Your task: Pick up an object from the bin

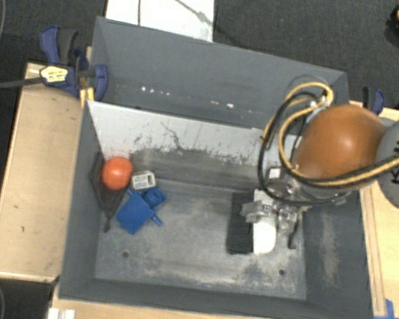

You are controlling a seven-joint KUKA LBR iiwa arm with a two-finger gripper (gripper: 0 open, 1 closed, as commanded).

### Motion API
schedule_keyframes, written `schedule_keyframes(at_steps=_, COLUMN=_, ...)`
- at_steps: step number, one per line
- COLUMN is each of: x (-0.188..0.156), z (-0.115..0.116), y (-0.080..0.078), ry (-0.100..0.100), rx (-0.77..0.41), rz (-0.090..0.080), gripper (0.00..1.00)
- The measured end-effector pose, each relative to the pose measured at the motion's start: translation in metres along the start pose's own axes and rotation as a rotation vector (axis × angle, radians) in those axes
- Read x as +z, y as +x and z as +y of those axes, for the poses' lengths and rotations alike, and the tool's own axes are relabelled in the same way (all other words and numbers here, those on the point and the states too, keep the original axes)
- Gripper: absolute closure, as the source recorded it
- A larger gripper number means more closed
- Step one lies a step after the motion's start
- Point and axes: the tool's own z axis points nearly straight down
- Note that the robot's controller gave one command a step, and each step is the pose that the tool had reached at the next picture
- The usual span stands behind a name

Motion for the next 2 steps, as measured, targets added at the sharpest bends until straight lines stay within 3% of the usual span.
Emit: schedule_keyframes(at_steps=2, x=-0.034, z=-0.001, y=-0.001, ry=0.0, rx=0.002, rz=-0.001, gripper=1.0)
